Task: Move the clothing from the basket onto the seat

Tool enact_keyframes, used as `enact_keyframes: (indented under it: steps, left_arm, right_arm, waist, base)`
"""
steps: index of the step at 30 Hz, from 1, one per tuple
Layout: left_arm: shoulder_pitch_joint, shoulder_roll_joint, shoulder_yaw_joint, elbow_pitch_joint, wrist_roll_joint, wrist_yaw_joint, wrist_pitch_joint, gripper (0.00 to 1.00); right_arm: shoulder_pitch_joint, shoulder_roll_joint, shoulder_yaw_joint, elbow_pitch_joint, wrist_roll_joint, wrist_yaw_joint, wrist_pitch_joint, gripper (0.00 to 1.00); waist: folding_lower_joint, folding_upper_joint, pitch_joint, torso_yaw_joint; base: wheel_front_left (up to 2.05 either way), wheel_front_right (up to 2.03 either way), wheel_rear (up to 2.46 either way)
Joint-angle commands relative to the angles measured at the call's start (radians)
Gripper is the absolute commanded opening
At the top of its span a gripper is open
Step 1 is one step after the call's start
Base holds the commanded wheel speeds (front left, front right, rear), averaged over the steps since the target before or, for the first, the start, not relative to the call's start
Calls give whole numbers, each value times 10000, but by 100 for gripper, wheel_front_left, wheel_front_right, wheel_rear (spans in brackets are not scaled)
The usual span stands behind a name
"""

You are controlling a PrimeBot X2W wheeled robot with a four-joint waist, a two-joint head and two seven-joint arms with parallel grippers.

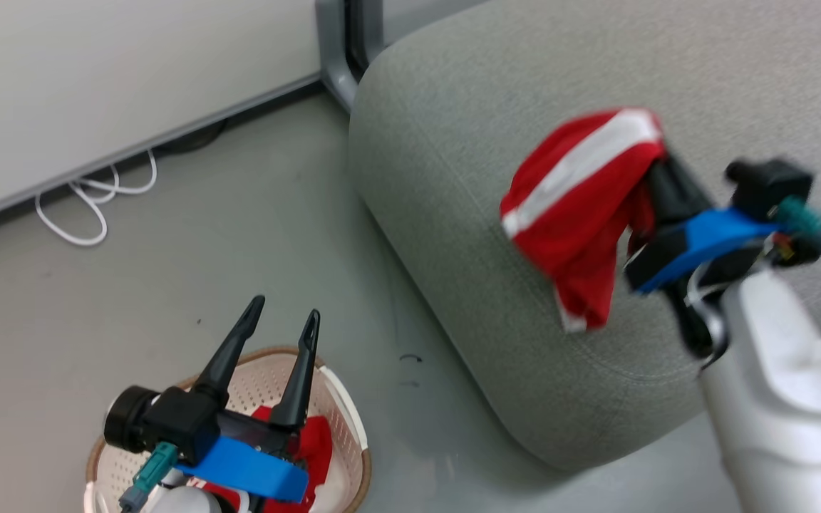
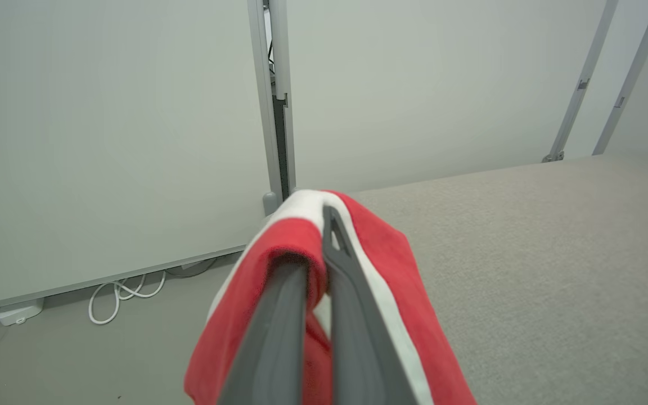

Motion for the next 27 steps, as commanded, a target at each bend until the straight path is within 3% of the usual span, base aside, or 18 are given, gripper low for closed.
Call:
enact_keyframes:
  steps: [1, 15, 21, 25, 26, 27]
  left_arm:
    - [-256, 144, -37, -124, 92, -10, -48, 100]
    - [-1579, 1063, 177, -1731, 633, 41, -41, 100]
    - [-1927, 1138, 337, -2611, 753, 170, -46, 100]
    - [-1988, 1189, 268, -2867, 833, 145, -47, 100]
    - [-2022, 1175, 257, -2892, 833, 142, -47, 100]
    - [-2032, 1155, 251, -2882, 827, 139, -46, 100]
  right_arm:
    - [-510, -258, -276, -105, -39, 5, 89, 0]
    - [-3951, -2242, -3512, -352, -155, 5, 722, 0]
    - [-4205, -2891, -4342, 352, 18, 3, 711, 0]
    - [-4101, -2846, -4650, 1069, -11, 3, 516, 0]
    - [-4032, -2856, -4652, 1281, -97, 3, 463, 31]
    - [-3989, -2818, -4611, 1470, -111, 3, 389, 83]
  waist:
    - [0, 0, 616, 354]
    - [0, 0, 4111, 1364]
    - [0, 0, 5100, 1807]
    - [0, 0, 5321, 1964]
    - [0, 0, 5351, 2001]
    - [0, 0, 5341, 2026]
  base:
    - [0, 0, 0]
    - [0, 0, 0]
    - [0, 0, 0]
    - [0, 0, 0]
    - [0, 0, 0]
    - [0, 0, 0]
